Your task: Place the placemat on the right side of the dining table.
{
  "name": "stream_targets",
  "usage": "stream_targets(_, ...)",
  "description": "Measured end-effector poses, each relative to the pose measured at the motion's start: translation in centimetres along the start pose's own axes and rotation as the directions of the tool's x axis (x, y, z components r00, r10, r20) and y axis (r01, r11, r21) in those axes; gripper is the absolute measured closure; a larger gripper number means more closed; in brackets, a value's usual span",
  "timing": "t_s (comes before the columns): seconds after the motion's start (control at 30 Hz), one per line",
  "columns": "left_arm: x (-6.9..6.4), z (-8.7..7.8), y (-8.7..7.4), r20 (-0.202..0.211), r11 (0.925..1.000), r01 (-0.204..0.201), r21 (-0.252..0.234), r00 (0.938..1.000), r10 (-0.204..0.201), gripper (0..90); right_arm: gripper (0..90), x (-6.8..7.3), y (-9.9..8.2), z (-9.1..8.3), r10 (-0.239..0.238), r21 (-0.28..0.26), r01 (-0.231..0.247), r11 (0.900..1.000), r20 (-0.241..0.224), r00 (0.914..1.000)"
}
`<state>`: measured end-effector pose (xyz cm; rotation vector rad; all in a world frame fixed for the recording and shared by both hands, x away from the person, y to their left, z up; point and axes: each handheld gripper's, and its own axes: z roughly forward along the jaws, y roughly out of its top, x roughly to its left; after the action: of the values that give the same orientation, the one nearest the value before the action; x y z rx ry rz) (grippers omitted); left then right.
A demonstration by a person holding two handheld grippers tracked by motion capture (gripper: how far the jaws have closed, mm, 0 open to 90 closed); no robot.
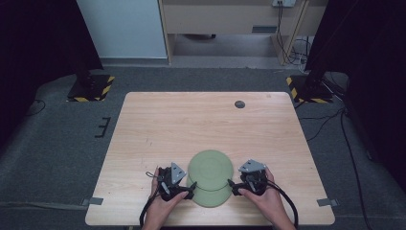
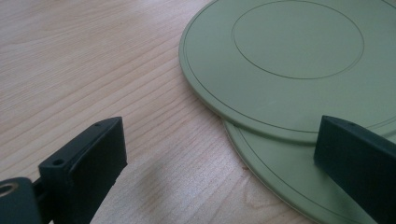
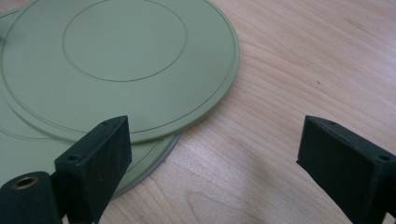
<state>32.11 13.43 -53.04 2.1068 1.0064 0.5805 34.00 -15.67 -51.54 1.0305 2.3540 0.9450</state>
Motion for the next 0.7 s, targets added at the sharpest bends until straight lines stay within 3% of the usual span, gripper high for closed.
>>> stream_targets(0.2, 0.0, -0.1, 0.0, 0.004, 1.0000, -0.002, -0.004, 1.0000, 0.002, 2.0, 17.9, -1.4, 2.6, 0.0, -0.007, 0.043, 0.011, 0.9990, -0.096, 0.9954)
stream_targets(0.4, 0.0, -0.1, 0.1, 0.003, 1.0000, -0.006, -0.002, 1.0000, 0.006, 2.2, 25.2, -2.5, 4.8, 1.4, 0.006, 0.104, 0.014, 0.9945, -0.190, 0.9818)
stream_targets(0.47, 0.0, -0.1, 0.1, 0.004, 1.0000, -0.009, -0.001, 1.0000, 0.009, 2.3, 26.7, -2.6, 5.4, 2.0, 0.004, 0.126, 0.021, 0.9918, -0.198, 0.9803)
stream_targets(0.6, -0.2, 0.1, 0.1, 0.004, 0.9999, -0.014, 0.003, 0.9999, 0.014, 2.3, 26.1, -3.1, 6.2, 3.3, 0.036, 0.148, -0.003, 0.9890, -0.221, 0.9745)
stream_targets(0.7, -0.3, 0.1, 0.2, 0.004, 0.9999, -0.014, 0.001, 0.9999, 0.014, 2.4, 22.8, -3.2, 6.6, 4.4, 0.076, 0.167, -0.034, 0.9854, -0.254, 0.9642)
